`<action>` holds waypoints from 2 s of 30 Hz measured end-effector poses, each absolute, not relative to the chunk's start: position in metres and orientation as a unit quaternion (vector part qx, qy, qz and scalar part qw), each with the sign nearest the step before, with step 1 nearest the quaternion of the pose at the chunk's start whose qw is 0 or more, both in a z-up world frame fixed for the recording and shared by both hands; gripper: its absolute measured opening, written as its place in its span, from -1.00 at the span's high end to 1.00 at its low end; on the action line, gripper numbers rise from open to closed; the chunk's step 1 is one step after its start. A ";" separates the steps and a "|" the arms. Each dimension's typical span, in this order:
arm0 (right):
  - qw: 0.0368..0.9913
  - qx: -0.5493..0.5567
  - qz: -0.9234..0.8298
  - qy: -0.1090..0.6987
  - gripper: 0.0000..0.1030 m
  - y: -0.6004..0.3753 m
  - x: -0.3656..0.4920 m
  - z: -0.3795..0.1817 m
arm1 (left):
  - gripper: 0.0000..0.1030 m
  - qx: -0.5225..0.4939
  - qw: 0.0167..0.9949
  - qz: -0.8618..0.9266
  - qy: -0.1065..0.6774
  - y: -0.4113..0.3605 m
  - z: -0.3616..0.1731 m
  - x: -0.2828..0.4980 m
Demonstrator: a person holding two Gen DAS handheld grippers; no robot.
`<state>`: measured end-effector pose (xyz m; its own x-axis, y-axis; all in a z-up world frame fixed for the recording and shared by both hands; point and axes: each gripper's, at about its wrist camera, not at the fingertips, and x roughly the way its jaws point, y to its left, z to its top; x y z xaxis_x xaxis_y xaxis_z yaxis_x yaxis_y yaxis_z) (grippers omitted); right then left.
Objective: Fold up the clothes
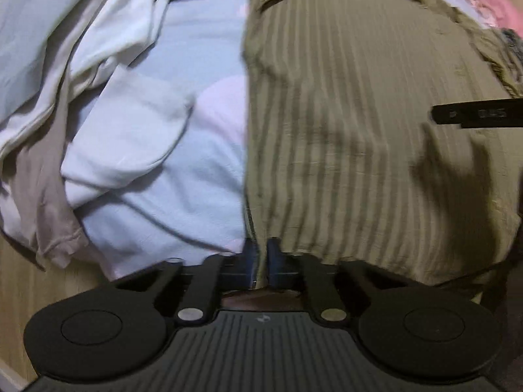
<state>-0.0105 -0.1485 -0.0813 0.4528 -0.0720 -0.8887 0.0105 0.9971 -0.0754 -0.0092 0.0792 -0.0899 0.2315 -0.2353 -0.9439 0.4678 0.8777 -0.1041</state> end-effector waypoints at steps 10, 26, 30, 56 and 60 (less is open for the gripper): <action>0.846 0.083 0.041 0.525 -0.20 -0.172 -0.044 -0.053 | 1.00 0.060 0.806 -0.323 0.493 0.056 -0.038 -0.034; 0.798 0.180 0.195 0.540 0.21 -0.136 -0.056 -0.051 | 1.00 0.124 0.779 -0.388 0.477 0.001 -0.056 -0.045; 0.786 0.180 0.195 0.559 0.58 -0.135 -0.053 -0.064 | 1.00 0.130 0.776 -0.393 0.476 -0.001 -0.057 -0.048; 0.806 0.143 0.182 0.544 0.96 -0.154 -0.052 -0.040 | 0.37 0.307 0.765 -0.358 0.438 -0.018 0.010 0.129; 0.798 0.146 0.183 0.555 0.96 -0.162 -0.046 -0.045 | 0.37 0.401 0.756 -0.360 0.372 -0.045 -0.001 0.155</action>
